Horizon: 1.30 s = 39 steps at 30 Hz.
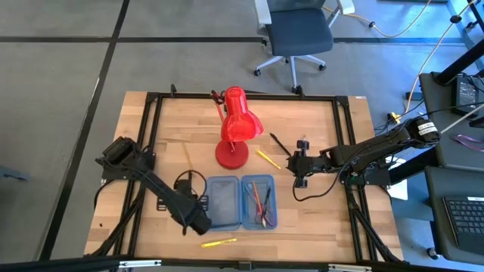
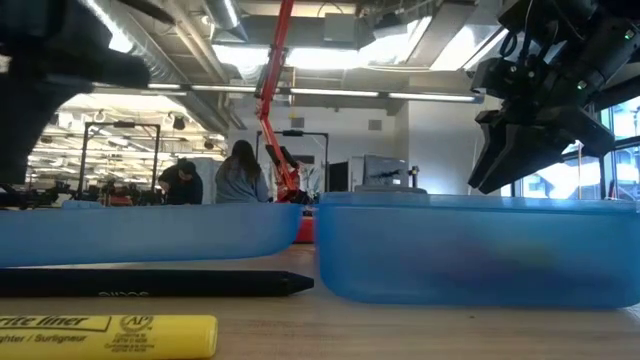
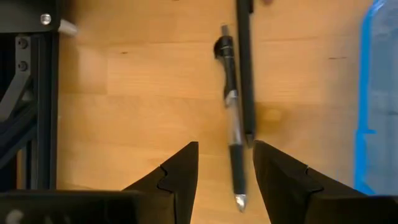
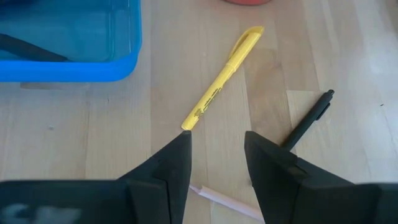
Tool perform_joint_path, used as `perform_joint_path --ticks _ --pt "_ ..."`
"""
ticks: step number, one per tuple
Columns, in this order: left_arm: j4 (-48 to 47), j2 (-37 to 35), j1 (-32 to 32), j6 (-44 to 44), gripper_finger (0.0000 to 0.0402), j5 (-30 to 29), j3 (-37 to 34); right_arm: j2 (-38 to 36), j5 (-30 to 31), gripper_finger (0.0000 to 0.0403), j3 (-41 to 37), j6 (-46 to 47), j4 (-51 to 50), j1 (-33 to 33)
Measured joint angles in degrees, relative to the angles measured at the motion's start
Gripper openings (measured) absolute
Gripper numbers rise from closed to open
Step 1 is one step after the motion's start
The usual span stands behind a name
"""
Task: Pick & place school supplies into a supply box
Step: Put the black pen into the blue supply box
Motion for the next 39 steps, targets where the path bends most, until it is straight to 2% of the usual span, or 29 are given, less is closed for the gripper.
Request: perform_joint_path --ticks 5,16,28,33,39 --pt "1.3 0.0 -0.3 -0.6 0.0146 -0.4 -3.3 0.0 0.0 0.0152 0.0 0.0 0.5 0.0" --pt "6.0 0.0 3.7 2.5 0.0146 -1.9 -8.4 0.0 0.0 0.0152 0.0 -0.1 1.9 0.0" --pt "14.9 -0.3 5.9 5.6 0.0143 0.2 -14.4 0.0 0.0 0.0152 0.0 -0.2 1.9 0.0" --pt "15.9 -0.3 6.0 6.1 0.0119 1.2 -15.0 0.0 0.0 0.0152 0.0 -0.3 1.9 0.0" --pt "16.8 -0.2 6.0 6.1 0.0061 1.1 -15.0 0.0 0.0 0.0152 0.0 -0.4 1.9 0.0"
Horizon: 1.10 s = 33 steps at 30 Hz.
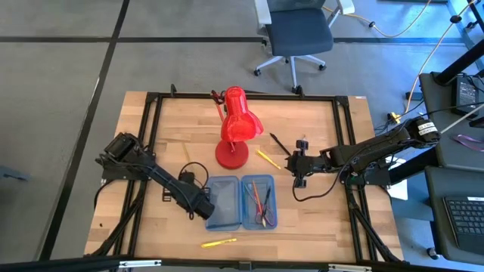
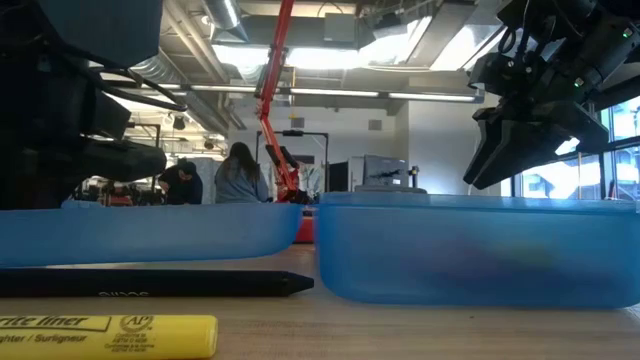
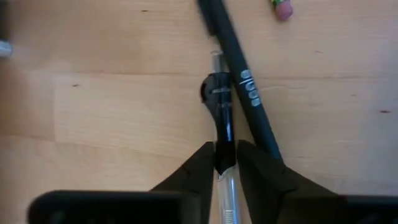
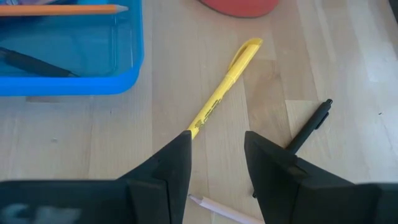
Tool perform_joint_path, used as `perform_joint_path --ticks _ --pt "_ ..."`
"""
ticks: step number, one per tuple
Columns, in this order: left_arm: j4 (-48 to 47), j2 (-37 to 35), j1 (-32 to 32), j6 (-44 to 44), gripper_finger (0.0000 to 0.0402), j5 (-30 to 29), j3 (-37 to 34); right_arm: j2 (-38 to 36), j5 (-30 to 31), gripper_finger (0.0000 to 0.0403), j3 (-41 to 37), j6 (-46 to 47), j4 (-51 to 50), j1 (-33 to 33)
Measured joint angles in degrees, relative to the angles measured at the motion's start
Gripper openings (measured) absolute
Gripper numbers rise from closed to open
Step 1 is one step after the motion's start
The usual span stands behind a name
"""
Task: Pick & place school supplies into a supply box
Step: Put the black pen into the blue supply box
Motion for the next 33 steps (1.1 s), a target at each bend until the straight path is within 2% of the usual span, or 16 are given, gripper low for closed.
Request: perform_joint_path --ticks 6,15,21,26,29,33 --pt "0.3 0.0 0.0 2.3 0.0025 0.2 -0.1 0.0 0.0 0.0152 0.0 0.0 0.0 0.0" --pt "-3.7 -0.7 -0.4 3.8 0.0026 2.9 4.6 0.0 0.0 0.0152 0.0 0.0 0.0 0.0" --pt "-2.3 -3.2 -0.2 4.3 0.0027 -2.1 7.3 0.0 0.0 0.0152 0.0 -0.2 0.0 0.0" --pt "7.6 -3.6 0.9 11.6 0.0027 -11.0 10.2 0.0 0.7 0.0152 0.0 -1.5 -1.0 0.0" --pt "18.2 -3.6 2.2 19.8 0.0026 -17.0 11.0 0.0 2.6 0.0152 0.0 -1.3 -5.8 0.0" --pt "30.9 -3.3 5.4 33.7 0.0026 -20.0 12.7 0.0 3.1 0.0152 0.0 -1.0 -8.2 0.0"
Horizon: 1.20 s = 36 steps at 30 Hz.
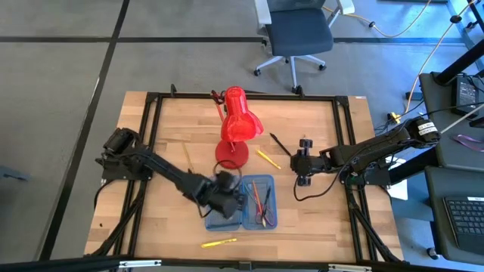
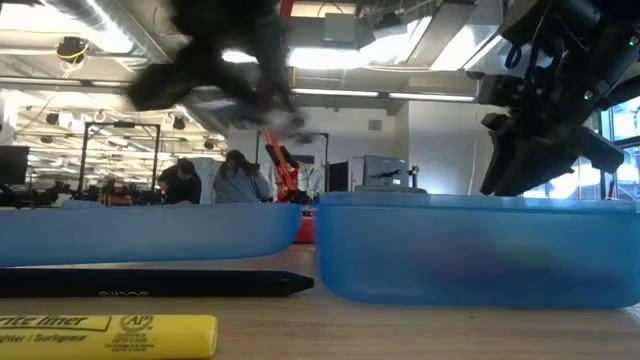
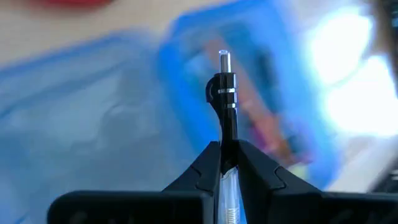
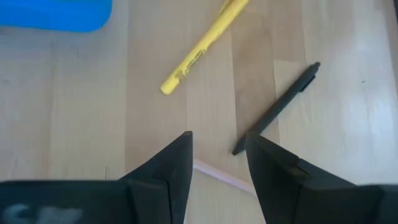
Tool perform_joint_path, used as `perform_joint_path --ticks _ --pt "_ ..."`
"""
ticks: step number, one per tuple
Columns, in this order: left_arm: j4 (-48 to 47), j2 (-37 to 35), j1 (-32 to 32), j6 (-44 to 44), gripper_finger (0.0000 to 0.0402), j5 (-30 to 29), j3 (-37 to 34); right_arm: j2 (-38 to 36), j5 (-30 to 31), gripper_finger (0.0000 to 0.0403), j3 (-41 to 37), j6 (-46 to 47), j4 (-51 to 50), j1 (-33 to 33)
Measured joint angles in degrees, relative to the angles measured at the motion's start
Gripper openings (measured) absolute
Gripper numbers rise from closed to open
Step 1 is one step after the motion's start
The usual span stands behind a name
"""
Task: Pick & place school supplies into a supply box
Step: Put the black pen into the blue supply box
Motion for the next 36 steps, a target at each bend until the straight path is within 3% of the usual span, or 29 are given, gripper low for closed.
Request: perform_joint_path --ticks 5,9,18,26,36 --pt "5.4 4.3 4.0 11.9 0.0026 1.1 5.3 0.0 0.0 0.0152 0.0 -0.2 0.7 0.0" --pt "4.7 9.1 6.4 16.0 0.0025 5.2 9.5 0.0 0.0 0.0152 0.0 -0.3 0.6 0.0" --pt "5.5 13.9 7.7 17.4 0.003 8.0 12.1 0.0 -0.6 0.0152 0.0 -0.3 0.6 0.0" --pt "5.3 13.9 7.6 17.4 0.0045 5.7 12.1 0.0 -1.2 0.0152 0.0 -0.3 0.7 -0.1" --pt "5.3 13.9 7.4 17.4 0.0058 6.9 12.1 0.0 -1.2 0.0152 0.0 -0.3 0.7 -0.1"
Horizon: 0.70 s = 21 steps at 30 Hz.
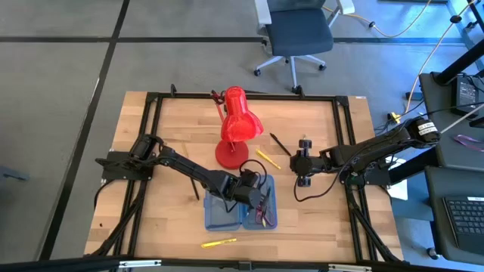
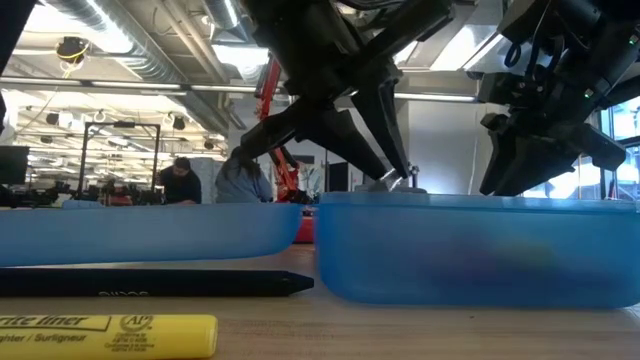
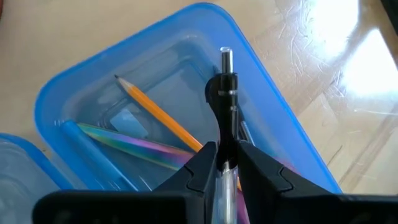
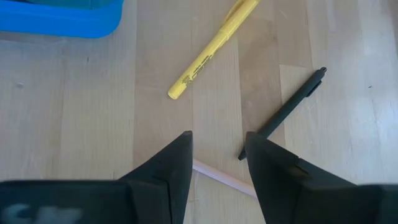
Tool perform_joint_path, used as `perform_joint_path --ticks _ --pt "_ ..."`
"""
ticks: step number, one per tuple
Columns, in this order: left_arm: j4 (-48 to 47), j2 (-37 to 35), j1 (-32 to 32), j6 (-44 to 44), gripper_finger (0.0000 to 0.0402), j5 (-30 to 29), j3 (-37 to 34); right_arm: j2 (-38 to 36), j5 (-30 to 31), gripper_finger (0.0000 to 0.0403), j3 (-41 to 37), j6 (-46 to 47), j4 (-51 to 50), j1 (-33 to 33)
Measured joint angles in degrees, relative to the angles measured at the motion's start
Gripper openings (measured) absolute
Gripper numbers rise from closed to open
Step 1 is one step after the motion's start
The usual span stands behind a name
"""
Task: Pick & place school supplies into a supply box
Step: Put the black pen into the blue supply box, then put the middle left black pen into the blue supply box
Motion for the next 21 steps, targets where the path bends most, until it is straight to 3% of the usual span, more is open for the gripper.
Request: perform_joint_path --ticks 13,21 --pt "-1.2 -1.0 -0.1 3.2 0.0063 2.5 -0.1 0.0 0.0 0.0152 0.0 0.0 0.0 0.0" --pt "-4.7 -1.7 -0.1 3.1 0.0116 2.4 -0.1 0.0 0.0 0.0152 0.0 0.0 0.0 0.0"
